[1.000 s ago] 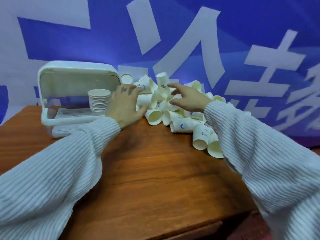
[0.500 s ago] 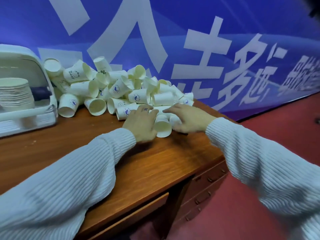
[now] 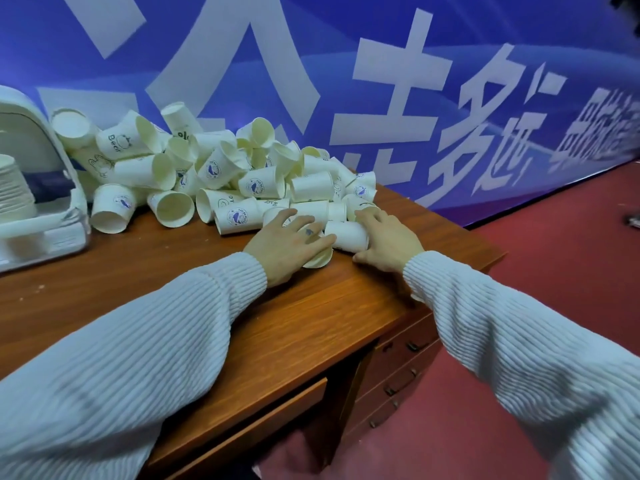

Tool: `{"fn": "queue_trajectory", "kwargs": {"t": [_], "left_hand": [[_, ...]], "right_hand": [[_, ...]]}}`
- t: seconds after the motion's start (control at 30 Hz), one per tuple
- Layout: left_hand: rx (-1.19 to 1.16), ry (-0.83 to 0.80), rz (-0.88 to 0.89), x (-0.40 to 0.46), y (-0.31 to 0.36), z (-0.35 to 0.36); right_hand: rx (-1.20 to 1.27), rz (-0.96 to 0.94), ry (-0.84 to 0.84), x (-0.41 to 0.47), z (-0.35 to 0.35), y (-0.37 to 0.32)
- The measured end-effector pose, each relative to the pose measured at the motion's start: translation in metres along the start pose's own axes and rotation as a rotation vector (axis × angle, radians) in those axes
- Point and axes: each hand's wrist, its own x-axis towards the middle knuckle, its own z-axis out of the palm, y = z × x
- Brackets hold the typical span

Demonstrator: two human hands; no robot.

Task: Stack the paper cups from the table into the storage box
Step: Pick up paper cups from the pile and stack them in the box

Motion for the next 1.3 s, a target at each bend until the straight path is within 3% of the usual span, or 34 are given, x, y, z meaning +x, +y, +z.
{"fn": "queue_trajectory", "kwargs": {"t": [0.2,0.4,0.47,0.6,1.0,1.2,1.3], "left_hand": [[-0.191,0.144,-0.12,-0.002,-0.001,-0.007],[-0.821,0.342,-0.51,-0.019,-0.02,-0.043],[-0.89,0.42,-0.606,-0.031,-0.035,-0.05],[-0.848,0.514,-0.768,-0.071,-0.075,-0.056],[-0.682,0.532,-1.087,-0.222,-0.155,-0.065],[-0.644,0.811,-1.423,-0.289,-0.194,-0.071],[-0.65,0.865,-1.487,-0.307,-0.212,-0.068]], "right_hand": [[0.055,-0.009,0.04,-0.004,-0.016,0.0],[0.32,-0.042,0.106,-0.012,-0.054,-0.019],[0.374,-0.071,0.137,-0.01,-0.064,-0.034],[0.468,-0.157,0.178,-0.001,-0.076,-0.082],[0.583,-0.468,0.118,0.036,-0.076,-0.265],[0.637,-0.626,0.201,0.062,-0.086,-0.363],[0.564,-0.7,0.243,0.076,-0.093,-0.404]]}}
